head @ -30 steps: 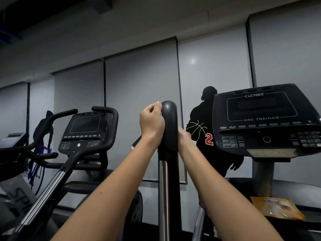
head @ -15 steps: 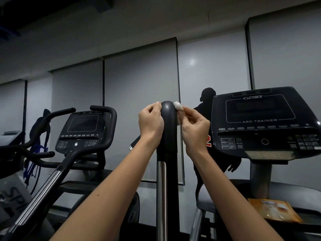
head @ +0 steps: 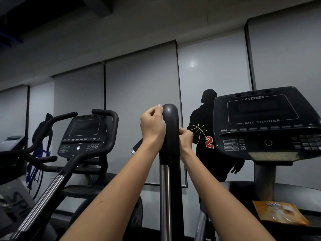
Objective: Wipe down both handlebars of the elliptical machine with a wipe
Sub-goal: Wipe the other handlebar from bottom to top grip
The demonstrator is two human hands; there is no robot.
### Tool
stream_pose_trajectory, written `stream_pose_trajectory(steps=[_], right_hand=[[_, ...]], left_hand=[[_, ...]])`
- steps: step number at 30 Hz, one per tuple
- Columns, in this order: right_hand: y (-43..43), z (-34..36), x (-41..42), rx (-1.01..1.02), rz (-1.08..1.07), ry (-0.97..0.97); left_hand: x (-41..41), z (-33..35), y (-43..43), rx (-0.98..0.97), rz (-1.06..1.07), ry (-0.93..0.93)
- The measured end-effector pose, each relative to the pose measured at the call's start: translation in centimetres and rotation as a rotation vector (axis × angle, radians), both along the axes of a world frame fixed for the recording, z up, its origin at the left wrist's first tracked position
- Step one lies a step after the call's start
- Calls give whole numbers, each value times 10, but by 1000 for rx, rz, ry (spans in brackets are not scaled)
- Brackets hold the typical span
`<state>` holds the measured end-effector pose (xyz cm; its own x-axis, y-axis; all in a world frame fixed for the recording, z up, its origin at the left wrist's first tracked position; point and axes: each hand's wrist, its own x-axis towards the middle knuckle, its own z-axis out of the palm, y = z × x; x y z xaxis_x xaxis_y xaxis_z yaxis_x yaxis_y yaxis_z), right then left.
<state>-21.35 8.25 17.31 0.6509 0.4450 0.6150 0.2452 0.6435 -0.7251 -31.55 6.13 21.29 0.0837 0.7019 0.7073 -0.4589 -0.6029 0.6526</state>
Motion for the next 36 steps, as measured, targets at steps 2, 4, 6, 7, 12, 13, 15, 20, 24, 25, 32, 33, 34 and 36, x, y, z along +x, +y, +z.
stream_pose_trajectory(steps=[2,4,6,7,12,13,15,20,24,25,32,33,34,36], right_hand=[[-2,-2,-2,-49,189,115],[-4,5,1,-97,339,269],[-6,18,8,-106,373,352],[-8,26,11,-118,345,331],[-28,51,21,-83,305,95],[-34,55,22,-53,319,35],[-47,63,19,-19,296,-126],[-81,68,0,-13,64,-522],[-95,60,-10,-10,-145,-758],[-94,60,-10,2,-204,-794],[-66,92,2,-84,-430,-933],[-60,97,6,-131,-406,-920],[-56,101,9,-173,-358,-887],[-46,105,13,-234,-256,-820]], left_hand=[[0,0,0,-2,-1,-8],[1,1,1,-4,0,-16],[1,0,1,-7,3,-14],[1,0,1,-9,3,-14],[2,0,1,-16,-1,-19],[2,0,1,-18,-2,-17],[1,0,1,-22,-9,-20],[1,1,-1,-50,-14,-30],[1,2,0,-74,-40,-29],[1,2,1,-78,-46,-32],[2,2,0,-49,1,-34],[2,2,0,-51,-1,-36],[3,2,1,-55,-3,-34],[2,2,2,-61,-7,-39]])
